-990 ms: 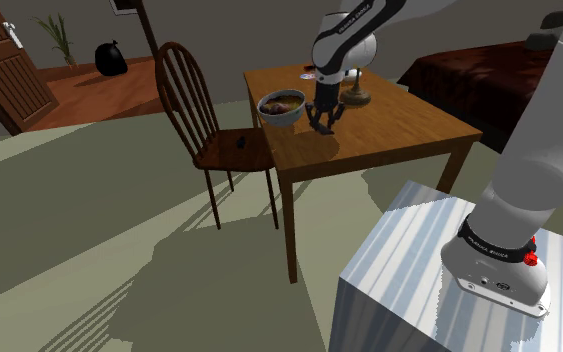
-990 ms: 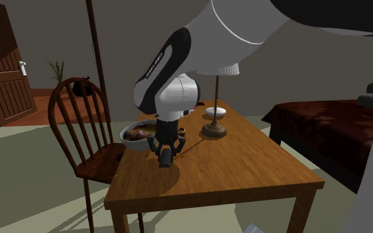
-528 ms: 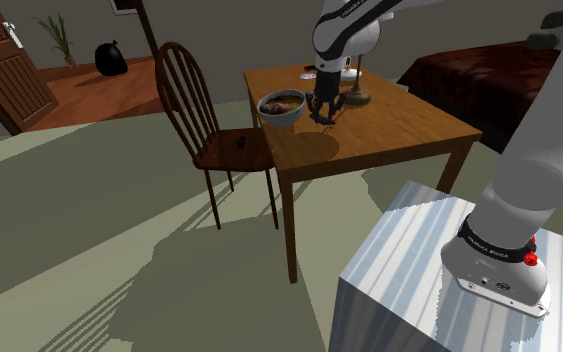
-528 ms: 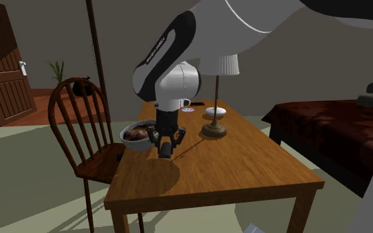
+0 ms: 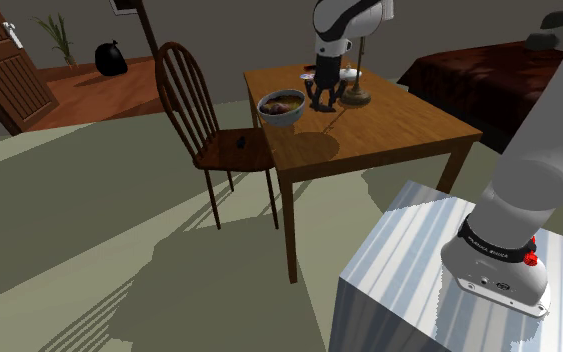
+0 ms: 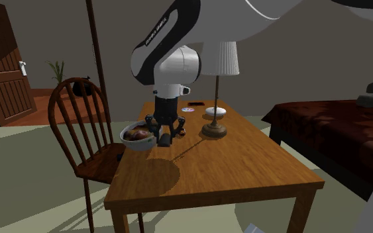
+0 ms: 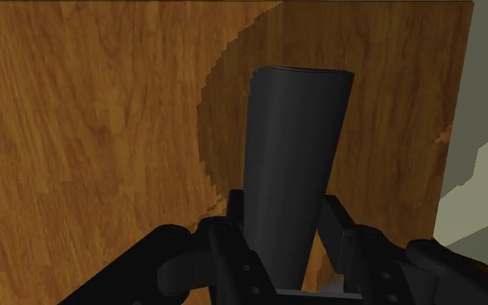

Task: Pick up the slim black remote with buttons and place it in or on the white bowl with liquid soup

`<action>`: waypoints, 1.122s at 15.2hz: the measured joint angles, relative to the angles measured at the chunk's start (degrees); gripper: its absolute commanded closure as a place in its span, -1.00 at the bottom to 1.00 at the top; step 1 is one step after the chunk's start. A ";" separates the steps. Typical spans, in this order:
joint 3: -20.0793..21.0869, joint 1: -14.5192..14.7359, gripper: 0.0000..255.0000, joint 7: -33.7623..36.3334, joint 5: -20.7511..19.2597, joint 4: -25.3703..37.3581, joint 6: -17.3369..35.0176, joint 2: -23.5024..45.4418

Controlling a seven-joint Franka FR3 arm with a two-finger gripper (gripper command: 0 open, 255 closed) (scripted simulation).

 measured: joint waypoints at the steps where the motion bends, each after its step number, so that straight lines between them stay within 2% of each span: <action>1: -0.01 -0.01 1.00 0.05 -0.04 0.46 -0.70 -0.24; 10: -0.03 -0.03 1.00 0.61 -0.32 6.26 -6.97 -0.75; 13: 0.09 0.08 1.00 0.92 -0.13 13.16 -8.30 4.83; 17: -0.02 -0.24 1.00 0.67 0.17 25.44 -11.21 14.24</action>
